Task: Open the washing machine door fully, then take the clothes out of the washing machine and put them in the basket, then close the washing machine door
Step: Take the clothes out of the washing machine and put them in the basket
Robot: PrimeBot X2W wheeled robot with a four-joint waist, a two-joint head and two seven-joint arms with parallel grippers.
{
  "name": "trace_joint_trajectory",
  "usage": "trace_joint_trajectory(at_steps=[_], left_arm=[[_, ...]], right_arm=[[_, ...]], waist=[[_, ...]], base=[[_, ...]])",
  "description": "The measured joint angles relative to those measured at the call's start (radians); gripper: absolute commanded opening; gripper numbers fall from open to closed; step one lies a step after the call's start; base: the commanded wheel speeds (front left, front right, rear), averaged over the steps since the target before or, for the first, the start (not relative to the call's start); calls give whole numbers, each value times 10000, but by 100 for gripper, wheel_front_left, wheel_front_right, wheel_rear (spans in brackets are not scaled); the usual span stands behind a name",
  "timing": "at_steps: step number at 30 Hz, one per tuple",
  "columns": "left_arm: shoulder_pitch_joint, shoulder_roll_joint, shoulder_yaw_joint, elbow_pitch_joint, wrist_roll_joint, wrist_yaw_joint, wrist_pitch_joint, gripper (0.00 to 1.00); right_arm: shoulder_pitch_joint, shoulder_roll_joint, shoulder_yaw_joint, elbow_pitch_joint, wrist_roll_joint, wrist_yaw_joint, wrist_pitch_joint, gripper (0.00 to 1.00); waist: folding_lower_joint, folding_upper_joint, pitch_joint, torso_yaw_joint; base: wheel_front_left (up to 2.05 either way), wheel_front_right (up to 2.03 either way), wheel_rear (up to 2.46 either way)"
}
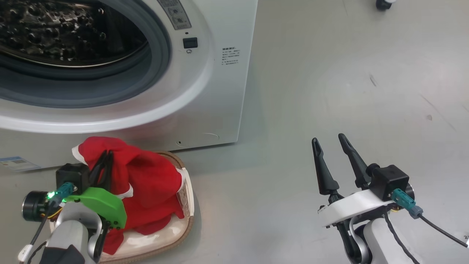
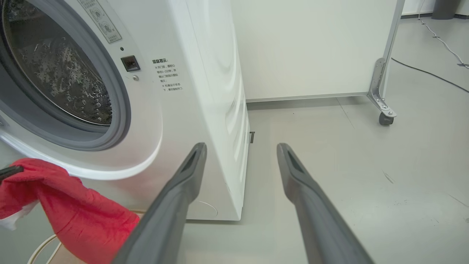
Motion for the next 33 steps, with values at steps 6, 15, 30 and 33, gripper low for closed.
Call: trace_joint_trajectory(at_steps=[6, 15, 30, 33], left_arm=[[-27, 10, -98, 255, 12, 0, 215, 0], [-417, -38, 90, 949, -267, 0, 514, 0], [-965, 424, 251, 2382, -86, 245, 610, 0], [-1083, 472, 345, 2685, -86, 336, 602, 0]], right_arm=[[-198, 0, -12, -138, 13, -2, 0, 100], [-480, 0, -40, -282, 13, -8, 0, 100], [-861, 0, -35, -324, -198, -21, 0, 100], [-870, 2, -94, -326, -249, -23, 0, 100]], waist=[[0, 0, 446, -165], [1, 0, 1124, -321], [1, 0, 2158, -580], [1, 0, 2304, -625]], base=[[0, 0, 0], [0, 0, 0], [0, 0, 0], [0, 0, 0]])
